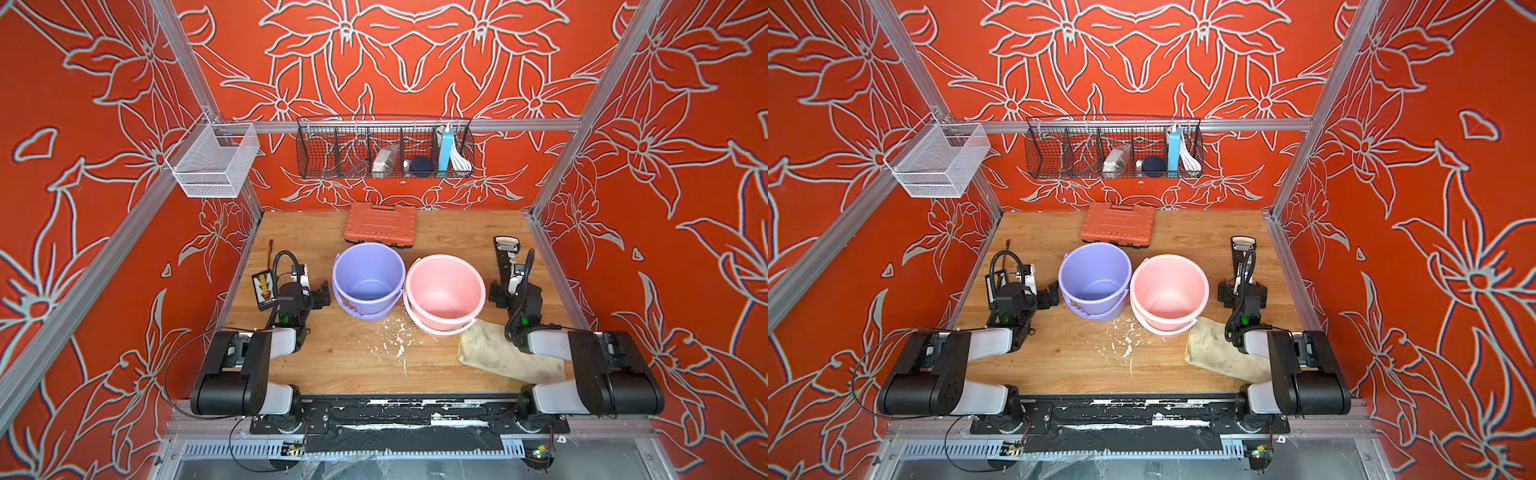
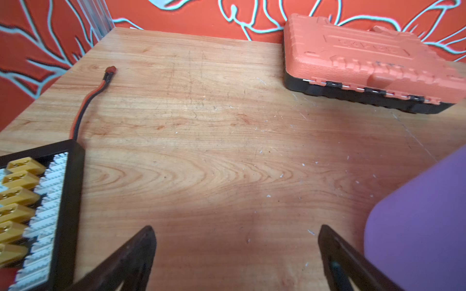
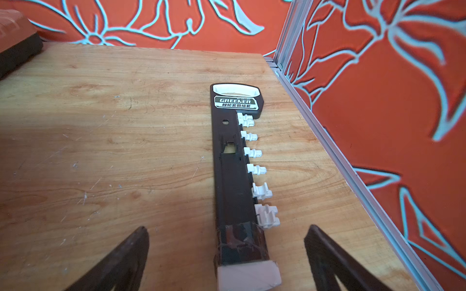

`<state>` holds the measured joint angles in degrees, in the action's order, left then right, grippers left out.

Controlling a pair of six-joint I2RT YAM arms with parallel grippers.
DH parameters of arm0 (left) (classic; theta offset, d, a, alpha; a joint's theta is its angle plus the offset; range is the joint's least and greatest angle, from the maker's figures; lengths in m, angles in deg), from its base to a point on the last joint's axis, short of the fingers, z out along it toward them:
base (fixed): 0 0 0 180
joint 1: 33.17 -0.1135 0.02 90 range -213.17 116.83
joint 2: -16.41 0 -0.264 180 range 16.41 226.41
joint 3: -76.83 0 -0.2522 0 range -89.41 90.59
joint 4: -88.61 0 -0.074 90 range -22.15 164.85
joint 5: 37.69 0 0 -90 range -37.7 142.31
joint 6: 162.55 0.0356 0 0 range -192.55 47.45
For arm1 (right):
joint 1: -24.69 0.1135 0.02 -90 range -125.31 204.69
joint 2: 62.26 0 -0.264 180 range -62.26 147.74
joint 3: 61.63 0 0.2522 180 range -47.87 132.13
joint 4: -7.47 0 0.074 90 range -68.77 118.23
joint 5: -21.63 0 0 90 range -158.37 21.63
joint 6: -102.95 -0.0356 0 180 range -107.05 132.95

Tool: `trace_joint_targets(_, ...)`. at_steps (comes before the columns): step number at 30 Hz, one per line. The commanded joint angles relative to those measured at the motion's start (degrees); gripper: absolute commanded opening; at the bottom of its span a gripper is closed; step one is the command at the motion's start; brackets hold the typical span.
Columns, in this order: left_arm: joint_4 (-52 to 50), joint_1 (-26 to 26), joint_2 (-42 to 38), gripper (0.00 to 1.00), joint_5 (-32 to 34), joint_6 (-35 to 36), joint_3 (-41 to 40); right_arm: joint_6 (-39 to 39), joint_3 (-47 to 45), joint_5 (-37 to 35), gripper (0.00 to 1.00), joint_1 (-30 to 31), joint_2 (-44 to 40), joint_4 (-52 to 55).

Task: Wipe the inside of the bucket with a cloth
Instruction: Pick up the bucket from the center of the board.

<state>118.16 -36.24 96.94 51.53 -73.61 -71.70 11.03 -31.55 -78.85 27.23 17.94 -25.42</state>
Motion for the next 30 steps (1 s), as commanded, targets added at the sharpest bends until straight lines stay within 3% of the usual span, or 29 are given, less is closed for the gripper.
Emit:
trace_joint_targets(1,0.73,-0.98,-0.03,0.99,-2.62,-0.26,0.14,0.66,1.35,-0.86,0.98,0.12,0.39,-0.19)
trace_joint_targets(26,0.38,-0.63,-0.17,0.99,-2.01,-0.20,0.48,0.69,1.35,-1.38,0.98,0.17,0.31,-0.22)
trace_joint_targets(29,-13.10,-0.29,-2.91,0.99,5.06,-2.14,7.20,-1.72,0.27,-6.64,0.97,0.37,-1.44,-0.07)
trace_joint_targets(30,-23.62,-0.33,-3.58,0.99,9.14,-2.87,12.13,-1.25,-0.53,-6.54,0.97,0.43,-1.30,-2.11)
